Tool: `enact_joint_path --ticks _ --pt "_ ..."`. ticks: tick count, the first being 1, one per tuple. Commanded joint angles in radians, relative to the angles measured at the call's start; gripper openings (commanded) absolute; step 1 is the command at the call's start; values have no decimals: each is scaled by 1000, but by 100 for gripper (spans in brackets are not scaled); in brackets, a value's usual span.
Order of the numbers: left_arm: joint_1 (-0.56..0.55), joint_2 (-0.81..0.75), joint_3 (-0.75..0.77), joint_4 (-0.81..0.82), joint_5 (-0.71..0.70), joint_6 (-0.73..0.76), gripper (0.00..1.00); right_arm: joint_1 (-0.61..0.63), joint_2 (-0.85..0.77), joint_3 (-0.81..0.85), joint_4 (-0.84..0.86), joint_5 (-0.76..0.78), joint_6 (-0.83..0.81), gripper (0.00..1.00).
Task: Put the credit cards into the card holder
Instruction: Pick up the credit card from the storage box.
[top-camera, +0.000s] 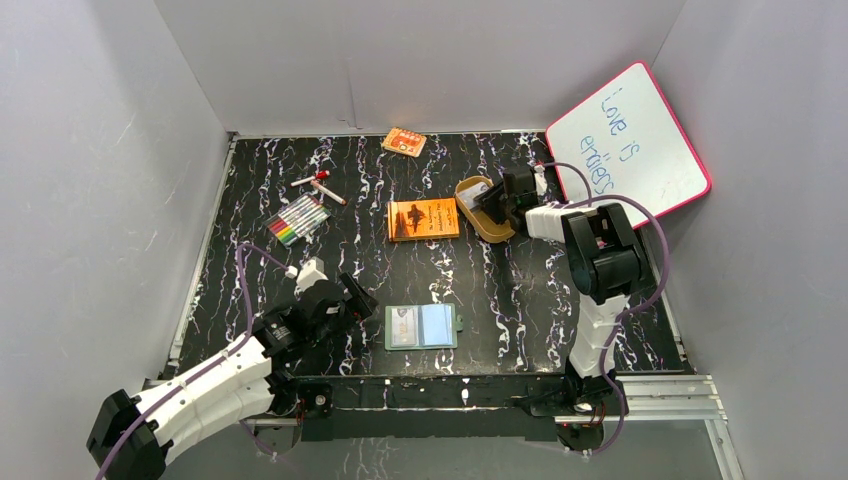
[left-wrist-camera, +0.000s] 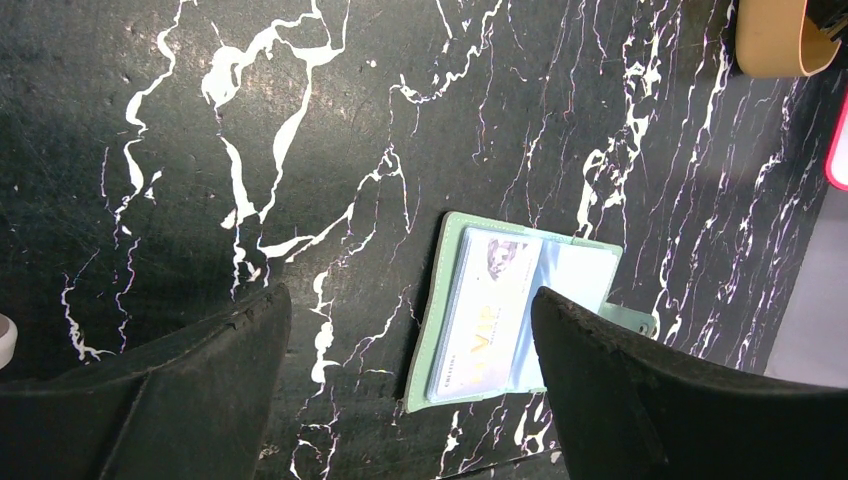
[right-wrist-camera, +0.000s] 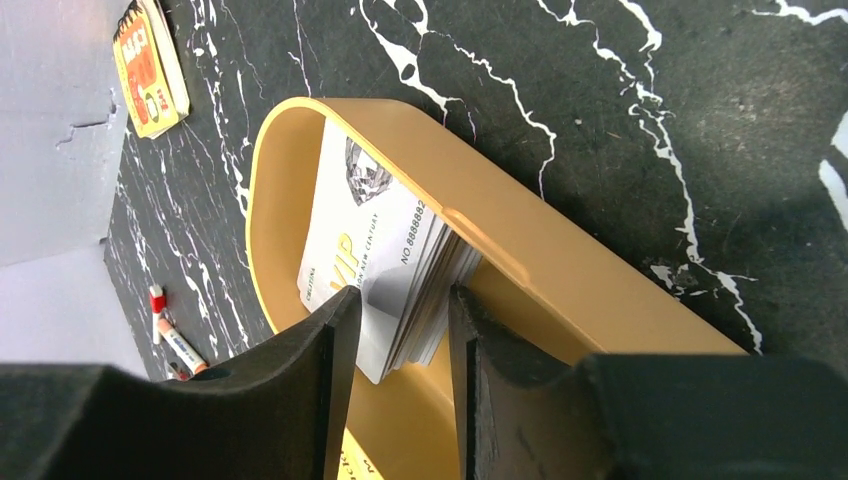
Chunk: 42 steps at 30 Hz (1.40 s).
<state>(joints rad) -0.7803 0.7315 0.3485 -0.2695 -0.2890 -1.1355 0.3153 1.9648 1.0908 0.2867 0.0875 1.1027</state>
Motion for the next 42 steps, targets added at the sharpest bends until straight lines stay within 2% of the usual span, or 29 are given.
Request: enact_joint_path --ticks 1,17,22,38,42 --pt "1 -6 -6 2 -13 -8 86 6 11 36 -9 29 -12 45" --pt "1 -5 -18 22 6 -12 86 6 -80 -58 30 39 -30 37" --pt "1 0 -20 31 11 -13 86 6 -94 -61 34 41 -37 30" --pt "1 1 -13 36 28 -14 85 9 -161 -76 38 38 -64 0" --pt "1 -13 -17 32 30 -16 85 7 -191 -84 34 42 -70 0"
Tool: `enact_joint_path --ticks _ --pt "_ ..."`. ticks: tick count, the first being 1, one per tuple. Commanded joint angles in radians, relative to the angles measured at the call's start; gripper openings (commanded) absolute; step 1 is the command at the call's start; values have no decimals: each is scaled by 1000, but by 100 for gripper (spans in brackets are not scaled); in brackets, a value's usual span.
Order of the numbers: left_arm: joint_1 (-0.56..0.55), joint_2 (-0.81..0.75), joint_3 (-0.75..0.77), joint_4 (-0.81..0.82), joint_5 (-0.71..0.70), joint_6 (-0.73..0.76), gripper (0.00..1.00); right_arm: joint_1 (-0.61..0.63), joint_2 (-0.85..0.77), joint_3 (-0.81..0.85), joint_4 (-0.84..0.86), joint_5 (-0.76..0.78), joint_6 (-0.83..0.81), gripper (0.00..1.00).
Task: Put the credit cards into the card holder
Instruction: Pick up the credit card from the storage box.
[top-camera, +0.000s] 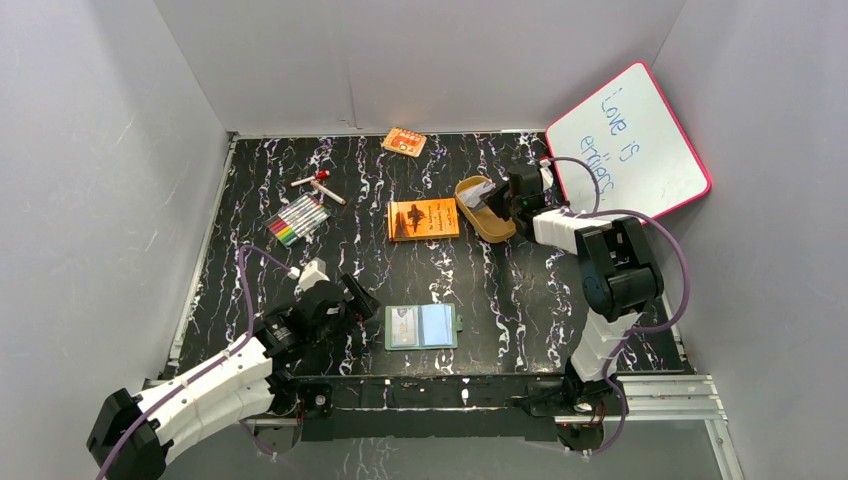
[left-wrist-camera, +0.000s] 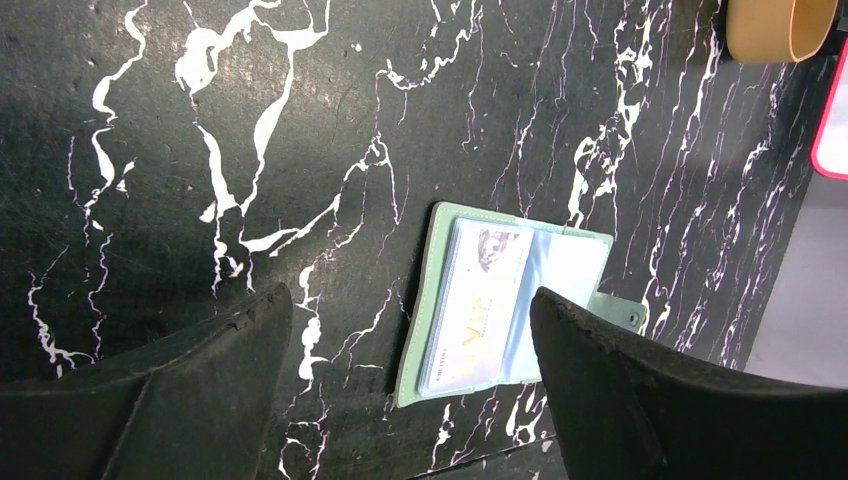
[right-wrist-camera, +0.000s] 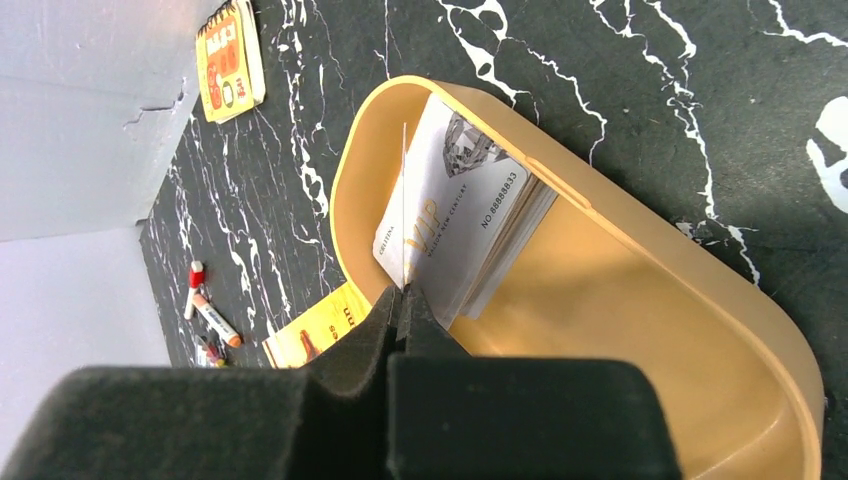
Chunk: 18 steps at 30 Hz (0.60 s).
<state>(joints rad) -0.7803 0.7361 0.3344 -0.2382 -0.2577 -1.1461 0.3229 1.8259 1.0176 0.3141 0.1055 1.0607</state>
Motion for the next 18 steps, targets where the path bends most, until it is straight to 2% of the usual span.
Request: enact_joint_path --ticks 1,5,12,14,18 --pt "1 -21 0 -3 -4 -4 85 1 -63 -13 6 26 -28 0" --pt "1 -38 21 -26 -22 6 85 1 -120 9 -32 34 -61 0" --pt "1 -87 78 -101 -82 39 85 1 -312 85 -247 -5 -177 0" --pt "0 -109 94 -119 -101 52 85 1 -376 106 -306 -61 -234 0" --pt "0 -154 126 -106 -84 169 86 20 -497 167 -504 -303 -421 0"
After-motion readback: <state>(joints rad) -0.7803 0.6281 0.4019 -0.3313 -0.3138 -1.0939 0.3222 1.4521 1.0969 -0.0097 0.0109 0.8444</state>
